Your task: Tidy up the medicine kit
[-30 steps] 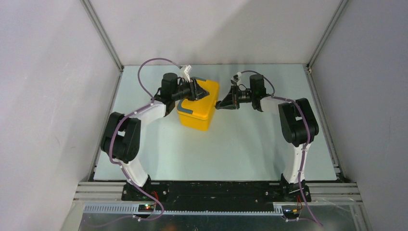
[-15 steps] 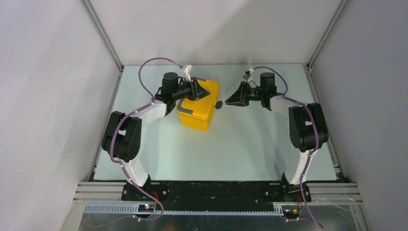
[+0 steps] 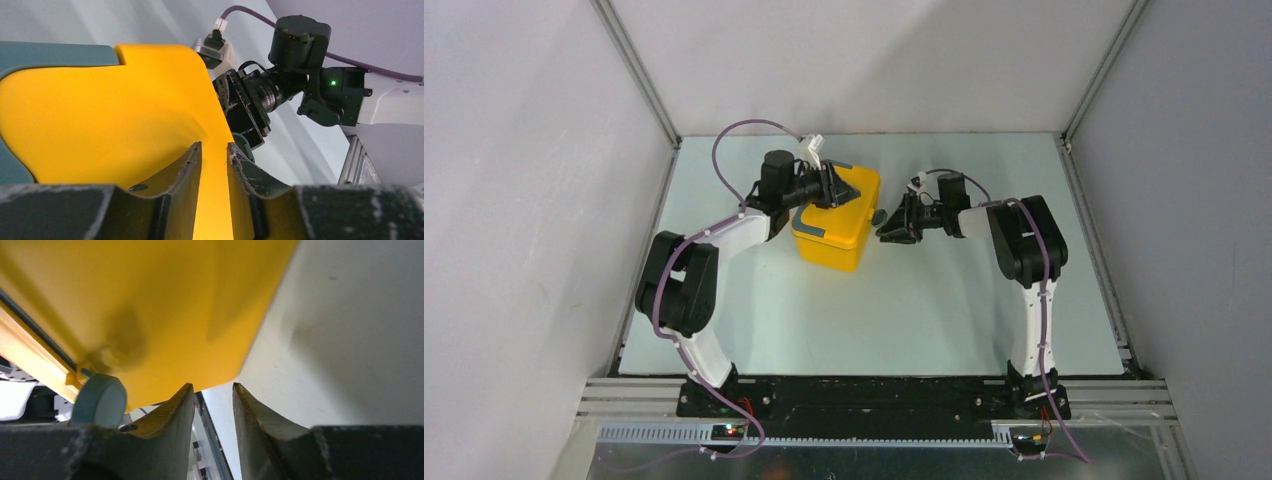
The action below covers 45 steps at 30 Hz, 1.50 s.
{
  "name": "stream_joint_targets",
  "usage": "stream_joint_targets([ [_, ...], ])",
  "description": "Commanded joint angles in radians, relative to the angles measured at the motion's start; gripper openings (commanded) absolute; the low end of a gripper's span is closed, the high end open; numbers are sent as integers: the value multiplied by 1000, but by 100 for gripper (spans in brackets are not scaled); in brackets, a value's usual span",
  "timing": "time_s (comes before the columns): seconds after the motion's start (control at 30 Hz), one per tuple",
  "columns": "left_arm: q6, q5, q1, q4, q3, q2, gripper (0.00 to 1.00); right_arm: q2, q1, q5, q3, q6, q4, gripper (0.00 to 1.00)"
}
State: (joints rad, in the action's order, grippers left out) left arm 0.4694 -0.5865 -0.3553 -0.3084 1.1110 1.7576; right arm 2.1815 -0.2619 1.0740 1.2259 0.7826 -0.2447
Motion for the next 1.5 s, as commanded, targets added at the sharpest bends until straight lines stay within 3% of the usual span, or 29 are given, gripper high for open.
stream_joint_targets([
  [0.0, -61, 51, -18, 255, -64, 57, 34, 12, -33, 104, 52, 150, -229, 39],
  [0.43, -66, 50, -18, 256, -63, 55, 34, -23, -38, 140, 66, 184, -292, 39],
  [0.9, -59, 40, -18, 256, -64, 49, 34, -229, -23, 88, 6, -55, -27, 34],
  [1.17, -55, 37, -18, 256, -65, 44, 34, -211, -32, 82, 6, -60, -31, 36],
  [1.27, -55, 37, -18, 256, -65, 44, 34, -193, -29, 95, 6, 9, -90, 36],
  [1.33, -56, 37, -18, 256, -66, 45, 34, -179, -28, 127, 6, 85, -174, 39],
  [1.43, -57, 38, -17, 256, -67, 47, 34, -178, -34, 164, 6, 145, -269, 56],
  [1.47, -57, 38, -18, 256, -68, 49, 34, -184, -36, 162, 6, 152, -271, 58],
])
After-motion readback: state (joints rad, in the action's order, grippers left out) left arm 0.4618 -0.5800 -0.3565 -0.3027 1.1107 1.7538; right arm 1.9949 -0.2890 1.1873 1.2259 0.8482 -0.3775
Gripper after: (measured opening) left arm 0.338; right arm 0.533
